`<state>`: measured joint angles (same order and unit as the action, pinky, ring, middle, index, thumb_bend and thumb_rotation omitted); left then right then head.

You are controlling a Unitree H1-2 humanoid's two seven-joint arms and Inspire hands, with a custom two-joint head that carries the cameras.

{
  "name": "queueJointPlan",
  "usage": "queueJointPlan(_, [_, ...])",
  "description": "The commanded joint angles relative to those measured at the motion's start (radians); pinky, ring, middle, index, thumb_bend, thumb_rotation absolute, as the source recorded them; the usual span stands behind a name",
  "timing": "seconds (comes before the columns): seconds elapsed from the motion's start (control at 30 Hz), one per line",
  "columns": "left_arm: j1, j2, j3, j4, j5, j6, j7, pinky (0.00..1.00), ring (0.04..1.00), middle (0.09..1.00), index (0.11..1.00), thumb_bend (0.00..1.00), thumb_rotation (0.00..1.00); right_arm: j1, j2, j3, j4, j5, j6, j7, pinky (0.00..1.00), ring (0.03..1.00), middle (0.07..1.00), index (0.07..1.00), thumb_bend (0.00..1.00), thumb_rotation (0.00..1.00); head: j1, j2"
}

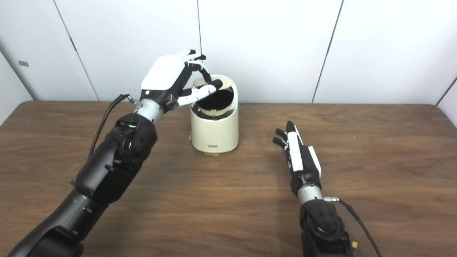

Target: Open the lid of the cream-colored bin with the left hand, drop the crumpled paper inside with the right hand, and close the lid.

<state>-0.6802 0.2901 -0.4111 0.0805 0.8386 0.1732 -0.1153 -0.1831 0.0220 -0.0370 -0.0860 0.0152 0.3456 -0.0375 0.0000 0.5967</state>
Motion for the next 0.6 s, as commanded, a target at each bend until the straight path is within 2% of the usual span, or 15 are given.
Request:
queueJointPlan(0.0, [-0.041, 0.018, -0.004, -0.043, 0.036, 0.014, -0.045, 0.89, 0.961, 0.913, 0.690, 0.55, 1.00, -0.025, -0.004, 0.004, -0.021, -0.007, -0.019, -0.001, 1.00, 0.824, 0.881, 0.982, 0.60, 1.00, 0.002, 0.004])
queueJointPlan(0.07, [-0.040, 0.027, -0.016, -0.054, 0.061, 0.024, -0.093, 0.90, 0.970, 0.931, 0.700, 0.54, 1.00, -0.024, -0.003, 0.003, -0.019, -0.002, -0.022, 0.001, 1.00, 0.830, 0.882, 0.979, 0.60, 1.00, 0.001, 0.009])
queueJointPlan(0.13, [-0.034, 0.034, -0.026, -0.062, 0.092, 0.020, -0.113, 0.90, 0.963, 0.928, 0.697, 0.54, 1.00, -0.022, -0.004, 0.002, -0.021, -0.001, -0.025, 0.002, 1.00, 0.843, 0.884, 0.979, 0.60, 1.00, 0.000, 0.013])
queueJointPlan(0.4, [0.008, 0.038, -0.041, -0.063, 0.171, -0.014, -0.109, 0.88, 0.949, 0.920, 0.694, 0.56, 1.00, -0.021, 0.001, -0.007, -0.051, 0.027, 0.018, 0.013, 1.00, 0.862, 0.894, 0.989, 0.62, 1.00, -0.010, 0.025])
queueJointPlan(0.57, [0.041, 0.032, -0.030, -0.060, 0.151, -0.012, -0.139, 0.91, 0.963, 0.940, 0.723, 0.57, 1.00, -0.030, 0.003, -0.012, -0.071, 0.055, 0.038, 0.018, 1.00, 0.876, 0.907, 0.994, 0.62, 0.98, -0.014, 0.031])
